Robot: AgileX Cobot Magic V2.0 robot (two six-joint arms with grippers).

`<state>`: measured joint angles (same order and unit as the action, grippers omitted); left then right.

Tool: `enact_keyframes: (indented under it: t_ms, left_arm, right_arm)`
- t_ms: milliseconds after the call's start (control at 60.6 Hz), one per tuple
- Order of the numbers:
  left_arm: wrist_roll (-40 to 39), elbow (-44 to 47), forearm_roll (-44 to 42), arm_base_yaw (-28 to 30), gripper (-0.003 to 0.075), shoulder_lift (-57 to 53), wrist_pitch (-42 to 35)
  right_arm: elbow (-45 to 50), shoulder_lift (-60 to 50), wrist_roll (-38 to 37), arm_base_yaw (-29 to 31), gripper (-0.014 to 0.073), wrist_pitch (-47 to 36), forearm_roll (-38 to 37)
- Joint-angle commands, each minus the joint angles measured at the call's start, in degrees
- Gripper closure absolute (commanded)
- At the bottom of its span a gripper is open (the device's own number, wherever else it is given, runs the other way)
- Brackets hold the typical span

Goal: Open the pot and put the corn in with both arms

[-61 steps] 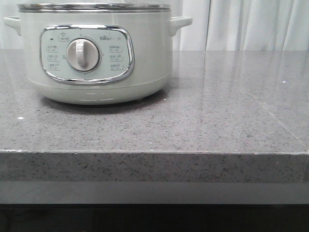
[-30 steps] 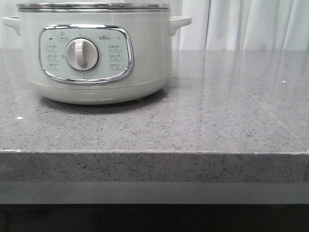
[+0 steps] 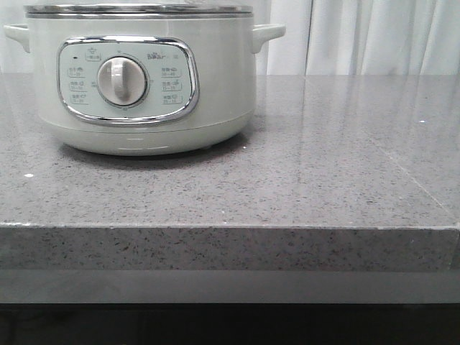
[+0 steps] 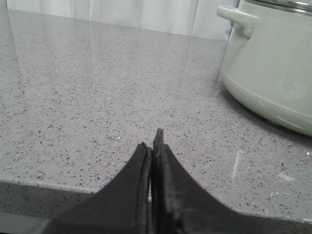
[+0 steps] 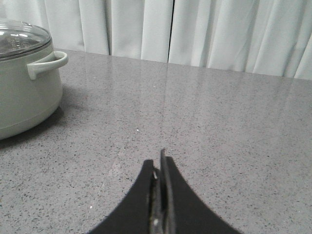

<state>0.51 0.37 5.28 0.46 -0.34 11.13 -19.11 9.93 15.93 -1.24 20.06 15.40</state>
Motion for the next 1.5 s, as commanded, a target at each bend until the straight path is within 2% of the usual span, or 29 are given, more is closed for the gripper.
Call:
enact_keyframes:
  t_ms: [0, 297, 396, 495, 594, 743, 1486]
  left_arm:
    - [-0.51, 0.07, 0.13, 0.07, 0.0738, -1.37, -4.93]
    - [-0.51, 0.07, 0.13, 0.07, 0.0738, -1.37, -4.93]
    - [-0.51, 0.07, 0.13, 0.07, 0.0738, -1.37, -4.93]
    - [-0.51, 0.07, 0.13, 0.07, 0.0738, -1.37, -4.93]
    - [-0.51, 0.07, 0.13, 0.07, 0.0738, -1.37, -4.93]
    - [-0.51, 0.07, 0.13, 0.07, 0.0738, -1.37, -4.93]
    - [-0.51, 0.07, 0.13, 0.07, 0.0738, -1.26, -4.93]
  right_arm:
    - [-1.62, 0.56, 0.5, 0.31, 0.0662, -4.75, 0.2]
    - [-0.62, 0.56, 0.5, 0.31, 0.0662, -5.86, 0.2]
    - [3.57, 0.48, -0.07, 0.31, 0.0662, -9.91, -1.22]
    - [9.71, -1.67, -3.92, 0.31, 0.0662, -13.53, -4.58]
    - [15.1, -5.5, -7.7, 0.31, 0.0662, -14.68, -7.03]
    - [20.44, -11.88, -8.22, 0.31, 0.0662, -15.09, -7.12]
    - [20.6, -11.75, -8.22, 0.31, 0.0662, -14.59, -7.12]
